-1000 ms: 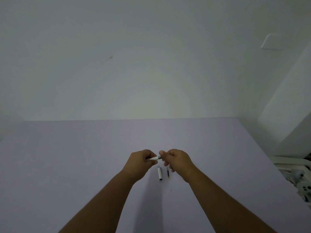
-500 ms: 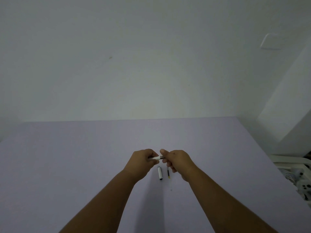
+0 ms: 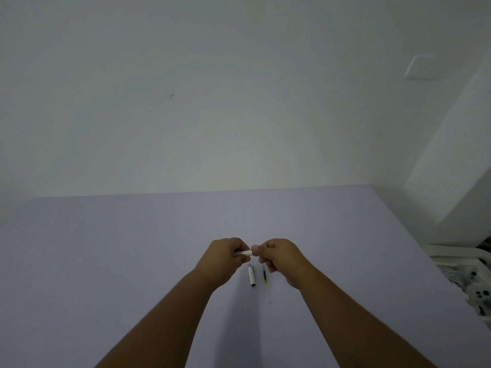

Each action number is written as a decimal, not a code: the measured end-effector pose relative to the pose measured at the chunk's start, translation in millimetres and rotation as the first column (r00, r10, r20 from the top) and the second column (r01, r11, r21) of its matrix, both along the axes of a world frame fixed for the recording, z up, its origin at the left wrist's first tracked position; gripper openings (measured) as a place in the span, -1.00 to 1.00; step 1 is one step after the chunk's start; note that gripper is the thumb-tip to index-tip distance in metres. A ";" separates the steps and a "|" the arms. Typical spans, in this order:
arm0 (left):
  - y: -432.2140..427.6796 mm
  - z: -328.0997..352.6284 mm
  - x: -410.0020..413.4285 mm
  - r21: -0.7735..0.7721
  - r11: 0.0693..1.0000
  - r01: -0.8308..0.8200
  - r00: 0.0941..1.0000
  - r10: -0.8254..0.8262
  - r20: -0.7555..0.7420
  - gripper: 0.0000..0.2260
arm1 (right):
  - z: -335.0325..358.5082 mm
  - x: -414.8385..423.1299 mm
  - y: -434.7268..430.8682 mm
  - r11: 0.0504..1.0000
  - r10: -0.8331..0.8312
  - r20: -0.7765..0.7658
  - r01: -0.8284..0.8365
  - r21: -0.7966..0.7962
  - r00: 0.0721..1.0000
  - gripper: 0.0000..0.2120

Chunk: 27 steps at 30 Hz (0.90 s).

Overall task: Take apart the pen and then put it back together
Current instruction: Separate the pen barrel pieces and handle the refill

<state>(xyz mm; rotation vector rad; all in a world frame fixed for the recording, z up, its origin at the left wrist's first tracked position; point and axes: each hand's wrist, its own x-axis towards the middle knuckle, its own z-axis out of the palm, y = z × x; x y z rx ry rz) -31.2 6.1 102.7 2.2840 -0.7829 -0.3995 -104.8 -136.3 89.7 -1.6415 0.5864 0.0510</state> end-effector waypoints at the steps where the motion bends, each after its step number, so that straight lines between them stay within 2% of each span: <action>1: -0.3 0.0 0.2 0.000 1.000 0.001 1.000 -0.001 0.009 -0.88 | 1.1 0.7 0.4 1.000 -0.010 -0.035 0.010 -0.009 0.999 -0.75; 3: -0.5 0.4 0.8 -0.002 1.000 -0.005 1.000 0.005 0.015 -0.87 | 1.7 0.8 0.7 0.999 0.002 -0.028 -0.003 -0.038 1.000 -0.74; 6: 0.1 0.9 2.0 -0.005 1.000 -0.010 1.000 0.010 0.000 -0.87 | 1.5 -1.0 -2.0 0.999 0.032 0.068 -0.031 -0.017 0.997 -0.92; 7: -0.1 0.9 1.6 -0.003 1.000 -0.008 1.000 0.008 -0.001 -0.88 | 2.1 -0.9 -3.2 0.999 0.037 0.057 -0.035 -0.026 0.998 -0.94; 10: -1.7 -0.7 -0.8 0.002 1.000 0.008 1.000 -0.008 0.008 -0.89 | 5.2 0.4 -3.8 0.997 0.023 -0.047 -0.026 -0.067 0.999 -0.75; 11: -2.2 -0.9 -1.5 0.004 1.000 0.010 1.000 -0.010 0.012 -0.89 | 5.5 0.4 -3.5 0.996 0.030 -0.051 -0.034 -0.077 0.998 -0.74; 14: -2.6 -0.7 -0.2 -0.007 1.000 -0.006 1.000 0.006 -0.010 -0.87 | 4.0 -1.4 -4.0 0.998 0.061 0.043 -0.060 -0.036 0.997 -0.91; 16: -3.6 -0.2 0.0 -0.003 1.000 0.001 1.000 -0.001 -0.011 -0.86 | 3.8 -2.4 -5.6 0.998 0.052 0.043 -0.050 -0.046 0.998 -0.95; 20: -4.1 -2.1 -1.8 0.004 1.000 0.004 1.000 -0.004 0.009 -0.87 | 4.4 -2.0 -6.0 0.999 0.041 -0.032 -0.042 -0.033 0.999 -0.79; 24: -2.7 -1.2 0.2 0.000 1.000 -0.007 1.000 0.007 -0.008 -0.88 | 1.0 -3.6 -7.9 0.995 0.092 0.010 -0.091 -0.049 0.996 -0.95; 25: -2.8 -0.4 0.3 0.003 1.000 0.000 1.000 0.000 -0.003 -0.88 | 1.2 -2.9 -7.7 0.995 0.084 -0.002 -0.084 -0.046 0.996 -0.96; 27: -3.0 0.8 -0.2 0.015 1.000 0.012 1.000 -0.013 0.013 -0.88 | 4.1 -1.1 -5.6 0.998 0.060 -0.069 -0.062 -0.021 0.996 -0.83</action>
